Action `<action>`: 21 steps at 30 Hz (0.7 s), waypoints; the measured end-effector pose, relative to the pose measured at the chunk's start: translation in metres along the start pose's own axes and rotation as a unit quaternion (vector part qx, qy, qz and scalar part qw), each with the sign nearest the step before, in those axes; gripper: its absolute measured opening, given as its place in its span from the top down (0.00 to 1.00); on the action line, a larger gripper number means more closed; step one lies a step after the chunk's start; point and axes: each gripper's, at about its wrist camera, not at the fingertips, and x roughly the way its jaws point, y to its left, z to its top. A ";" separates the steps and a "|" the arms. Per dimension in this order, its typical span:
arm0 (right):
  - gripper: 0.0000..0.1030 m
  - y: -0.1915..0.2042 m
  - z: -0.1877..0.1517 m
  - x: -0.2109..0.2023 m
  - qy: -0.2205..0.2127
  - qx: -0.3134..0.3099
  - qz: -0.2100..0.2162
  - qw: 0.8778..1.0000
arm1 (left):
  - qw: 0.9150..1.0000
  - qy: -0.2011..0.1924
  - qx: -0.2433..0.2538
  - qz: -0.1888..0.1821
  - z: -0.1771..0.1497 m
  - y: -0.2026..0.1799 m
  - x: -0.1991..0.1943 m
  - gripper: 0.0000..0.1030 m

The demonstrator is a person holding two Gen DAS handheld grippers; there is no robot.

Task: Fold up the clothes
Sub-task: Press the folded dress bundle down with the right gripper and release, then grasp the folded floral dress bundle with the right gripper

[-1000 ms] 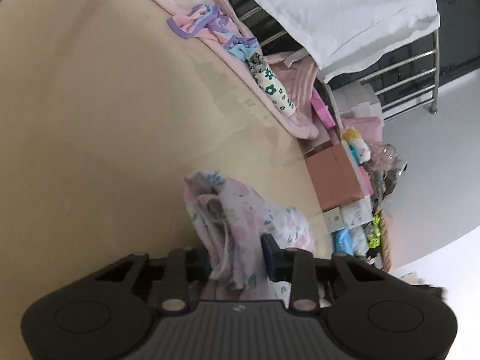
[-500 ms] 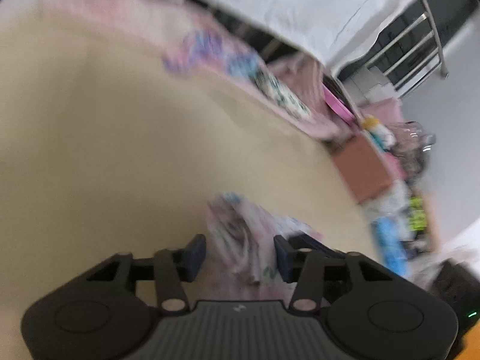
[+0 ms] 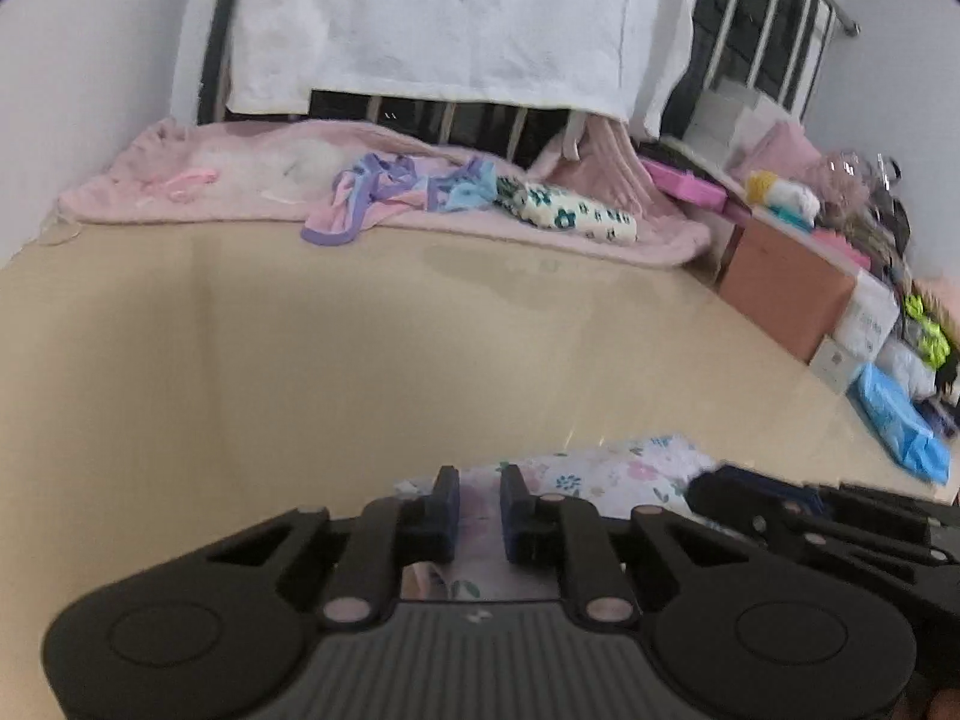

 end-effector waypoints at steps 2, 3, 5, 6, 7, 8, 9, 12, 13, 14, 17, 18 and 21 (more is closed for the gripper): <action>0.81 -0.008 0.003 -0.010 -0.004 0.019 0.005 1.000 | 1.000 -0.014 -0.010 -0.002 0.003 0.002 -0.008 0.78; 0.74 -0.013 0.005 -0.016 -0.010 0.030 0.000 0.999 | 1.000 -0.026 -0.013 0.000 0.005 0.002 -0.013 0.66; 0.38 -0.025 0.008 -0.021 -0.012 0.068 0.012 0.998 | 0.998 -0.054 -0.005 0.011 0.012 -0.003 -0.025 0.61; 0.37 -0.032 0.009 -0.023 -0.012 0.087 0.019 0.996 | 0.998 -0.063 0.001 0.011 0.014 -0.006 -0.030 0.61; 0.37 -0.036 0.008 -0.018 -0.003 0.106 0.028 0.994 | 0.998 -0.063 0.012 0.000 0.015 -0.012 -0.032 0.60; 0.38 -0.041 0.006 -0.012 0.009 0.124 0.038 0.992 | 0.998 -0.060 0.022 -0.009 0.016 -0.017 -0.033 0.59; 0.38 -0.045 0.005 -0.006 0.020 0.142 0.048 0.989 | 0.998 -0.050 0.029 -0.013 0.014 -0.022 -0.029 0.59; 0.50 -0.055 -0.004 0.009 0.044 0.191 0.069 0.978 | 0.998 -0.018 0.052 0.009 0.007 -0.030 -0.014 0.61; 0.67 -0.058 -0.008 0.012 0.048 0.212 0.085 0.972 | 0.998 -0.009 0.054 0.015 0.005 -0.030 -0.008 0.61; 0.76 -0.062 -0.012 0.014 0.053 0.235 0.097 0.966 | 0.999 -0.005 0.048 0.010 0.002 -0.028 -0.005 0.61; 0.81 -0.073 -0.019 0.017 0.058 0.286 0.119 0.949 | 0.999 0.001 0.032 -0.004 -0.002 -0.021 0.000 0.60; 0.80 -0.074 -0.019 0.016 0.060 0.290 0.120 0.948 | 1.000 0.003 0.024 -0.010 -0.001 -0.018 0.000 0.59; 0.57 -0.077 -0.014 0.006 0.056 0.282 0.105 0.952 | 1.000 -0.003 0.008 -0.020 0.001 -0.009 -0.005 0.59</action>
